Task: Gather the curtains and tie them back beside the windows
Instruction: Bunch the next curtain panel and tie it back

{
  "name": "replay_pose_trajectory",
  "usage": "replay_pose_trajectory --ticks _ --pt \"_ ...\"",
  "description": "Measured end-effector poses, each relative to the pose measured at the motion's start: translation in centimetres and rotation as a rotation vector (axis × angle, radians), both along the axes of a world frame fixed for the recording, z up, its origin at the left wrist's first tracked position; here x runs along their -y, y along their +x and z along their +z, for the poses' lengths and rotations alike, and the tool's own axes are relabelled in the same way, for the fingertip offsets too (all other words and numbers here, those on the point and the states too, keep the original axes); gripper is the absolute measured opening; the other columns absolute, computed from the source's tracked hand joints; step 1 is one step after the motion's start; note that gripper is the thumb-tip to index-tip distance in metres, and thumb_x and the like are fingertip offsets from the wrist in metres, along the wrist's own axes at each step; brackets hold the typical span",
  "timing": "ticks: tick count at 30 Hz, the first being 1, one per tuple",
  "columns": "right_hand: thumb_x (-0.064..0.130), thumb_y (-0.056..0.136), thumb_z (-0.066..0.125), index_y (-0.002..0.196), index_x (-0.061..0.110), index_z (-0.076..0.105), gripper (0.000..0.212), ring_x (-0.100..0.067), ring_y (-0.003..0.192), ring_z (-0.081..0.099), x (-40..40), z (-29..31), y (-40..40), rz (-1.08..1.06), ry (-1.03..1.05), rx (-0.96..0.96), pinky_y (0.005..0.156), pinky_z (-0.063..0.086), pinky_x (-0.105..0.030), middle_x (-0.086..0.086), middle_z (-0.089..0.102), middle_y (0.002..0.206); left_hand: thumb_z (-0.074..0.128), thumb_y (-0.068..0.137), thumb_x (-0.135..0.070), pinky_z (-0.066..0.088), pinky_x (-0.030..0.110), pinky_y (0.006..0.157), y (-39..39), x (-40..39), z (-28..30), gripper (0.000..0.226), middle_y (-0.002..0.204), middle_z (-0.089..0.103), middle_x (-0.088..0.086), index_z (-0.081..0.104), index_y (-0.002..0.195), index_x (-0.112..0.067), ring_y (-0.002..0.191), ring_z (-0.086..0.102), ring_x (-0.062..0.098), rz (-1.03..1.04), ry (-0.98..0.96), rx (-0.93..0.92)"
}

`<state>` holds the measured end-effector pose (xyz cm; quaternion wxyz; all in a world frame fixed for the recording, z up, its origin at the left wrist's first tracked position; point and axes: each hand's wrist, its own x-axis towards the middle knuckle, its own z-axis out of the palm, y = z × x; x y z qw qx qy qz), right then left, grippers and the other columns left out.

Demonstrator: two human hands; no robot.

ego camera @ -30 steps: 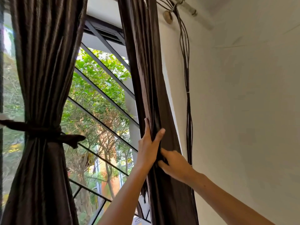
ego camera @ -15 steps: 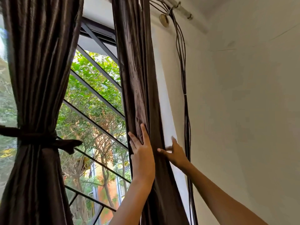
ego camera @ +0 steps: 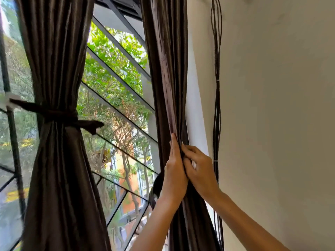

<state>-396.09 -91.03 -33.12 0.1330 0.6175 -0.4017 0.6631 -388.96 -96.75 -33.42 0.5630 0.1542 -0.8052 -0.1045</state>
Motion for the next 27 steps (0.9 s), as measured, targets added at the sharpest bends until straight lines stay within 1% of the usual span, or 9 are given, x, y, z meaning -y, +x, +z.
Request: replay_pose_trajectory --ticks 2,4,7,10,13,16,19,22,27 --pt "0.014 0.093 0.043 0.127 0.013 0.059 0.038 0.008 0.103 0.059 -0.5 -0.8 0.2 0.017 0.033 0.025 0.093 0.046 -0.013 -0.001 0.066 0.119 0.049 0.095 -0.014 0.041 0.013 0.099 -0.4 -1.0 -1.6 0.078 0.14 0.048 0.004 -0.004 0.15 -0.028 0.119 0.053 0.007 -0.015 0.066 -0.028" --pt "0.023 0.097 0.047 0.128 0.012 0.059 0.035 0.015 0.097 0.057 -0.6 -1.6 0.1 -0.031 0.069 0.014 0.085 0.041 -0.004 0.001 0.067 0.115 0.054 0.092 -0.013 0.046 0.02 0.093 -0.7 -1.7 -3.8 0.071 0.132 0.054 0.0 0.014 0.15 -0.021 0.112 0.055 0.003 -0.039 0.163 -0.038" --pt "0.041 0.092 0.057 0.129 0.012 0.059 0.048 0.006 0.104 0.059 -0.3 -2.7 -0.7 -0.112 0.156 0.062 0.091 0.043 -0.007 0.006 0.065 0.116 0.047 0.095 -0.006 0.052 0.022 0.08 -1.2 -2.5 -7.3 0.058 0.116 0.063 0.002 0.023 0.148 -0.013 0.098 0.062 -0.001 -0.108 0.253 -0.03" --pt "0.034 0.084 0.07 0.116 0.011 0.068 0.039 -0.011 0.097 0.067 0.1 -3.9 -1.6 -0.223 0.208 0.118 0.09 0.051 -0.023 0.0 0.072 0.105 0.044 0.091 0.004 0.042 0.024 0.102 -1.2 -3.3 -9.7 0.068 0.146 0.041 0.007 0.014 0.15 -0.009 0.127 0.046 0.005 -0.082 0.188 0.029" --pt "0.019 0.083 0.072 0.095 0.009 0.074 0.015 -0.015 0.075 0.067 -0.1 -4.6 -2.5 -0.371 0.194 0.093 0.074 0.051 -0.021 0.0 0.072 0.083 0.042 0.088 -0.002 0.017 0.037 0.117 -0.5 -3.8 -11.1 0.068 0.156 0.015 -0.002 0.014 0.15 -0.01 0.143 0.014 0.004 0.016 0.028 0.109" --pt "0.021 0.083 0.072 0.088 0.008 0.072 0.014 -0.016 0.067 0.064 -0.7 -4.8 -3.4 -0.467 0.173 0.079 0.066 0.046 -0.02 -0.002 0.07 0.075 0.039 0.085 -0.017 0.02 0.042 0.115 0.8 -3.8 -11.7 0.059 0.149 0.031 -0.002 0.036 0.143 -0.008 0.141 0.024 0.007 0.121 -0.07 0.061" --pt "0.026 0.082 0.072 0.116 0.006 0.063 0.041 -0.031 0.094 0.063 -1.1 -5.6 -3.2 -0.659 0.181 0.081 0.086 0.046 -0.04 -0.012 0.069 0.101 0.046 0.088 -0.012 0.033 0.037 0.109 1.4 -2.9 -11.2 0.045 0.14 0.049 0.006 0.052 0.132 -0.006 0.133 0.041 0.015 0.238 -0.051 -0.111" --pt "0.023 0.082 0.073 0.143 0.004 0.036 0.074 -0.03 0.13 0.041 -1.9 -6.9 -1.8 -0.813 0.097 0.05 0.105 0.03 -0.041 -0.015 0.043 0.144 0.052 0.09 -0.006 0.032 0.033 0.107 1.5 -2.0 -9.8 0.038 0.136 0.053 0.011 0.057 0.128 -0.005 0.127 0.046 0.022 0.336 0.025 -0.206" --pt "0.006 0.084 0.067 0.139 0.005 0.044 0.06 -0.026 0.132 0.039 -2.5 -9.3 0.8 -0.879 -0.086 -0.223 0.105 0.029 -0.038 -0.013 0.04 0.147 0.054 0.092 -0.011 0.039 0.041 0.105 1.2 -1.1 -8.7 0.036 0.13 0.056 0.01 0.057 0.127 -0.006 0.123 0.047 0.025 0.343 0.136 -0.232"
